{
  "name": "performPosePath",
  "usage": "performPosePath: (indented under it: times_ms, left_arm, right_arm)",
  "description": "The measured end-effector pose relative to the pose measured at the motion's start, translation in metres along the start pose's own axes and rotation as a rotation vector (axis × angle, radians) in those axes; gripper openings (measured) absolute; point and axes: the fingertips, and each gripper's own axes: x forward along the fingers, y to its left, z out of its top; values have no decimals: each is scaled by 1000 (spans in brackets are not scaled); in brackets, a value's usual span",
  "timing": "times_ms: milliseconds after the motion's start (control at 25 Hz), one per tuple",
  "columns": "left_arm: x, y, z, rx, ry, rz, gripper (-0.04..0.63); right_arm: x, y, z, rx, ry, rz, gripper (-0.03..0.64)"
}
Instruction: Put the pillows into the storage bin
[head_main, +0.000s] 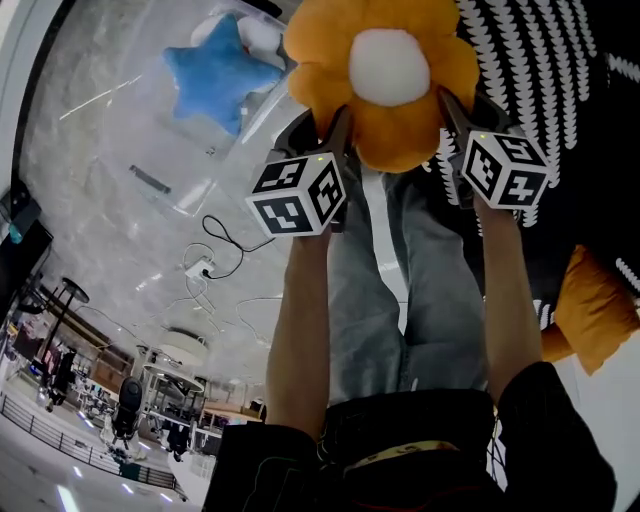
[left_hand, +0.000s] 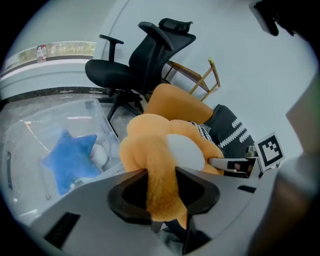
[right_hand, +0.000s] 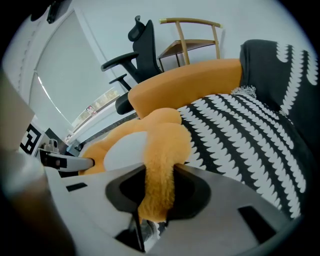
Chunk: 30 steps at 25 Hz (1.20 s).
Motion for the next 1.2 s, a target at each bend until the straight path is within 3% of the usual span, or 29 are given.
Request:
performPosePath:
  times_ms: [400, 640, 1200]
  left_arm:
    - [-46, 69, 3, -134, -62, 53, 143]
    - [-76, 132, -4, -204, -101, 94, 143]
    - [-129, 252, 7, -331, -171, 176, 152]
  right_arm:
    - [31, 80, 14, -112, 62, 63, 95]
    - [67, 143, 9, -183, 95, 113, 98]
    - [140, 268, 27, -329, 156, 208, 104]
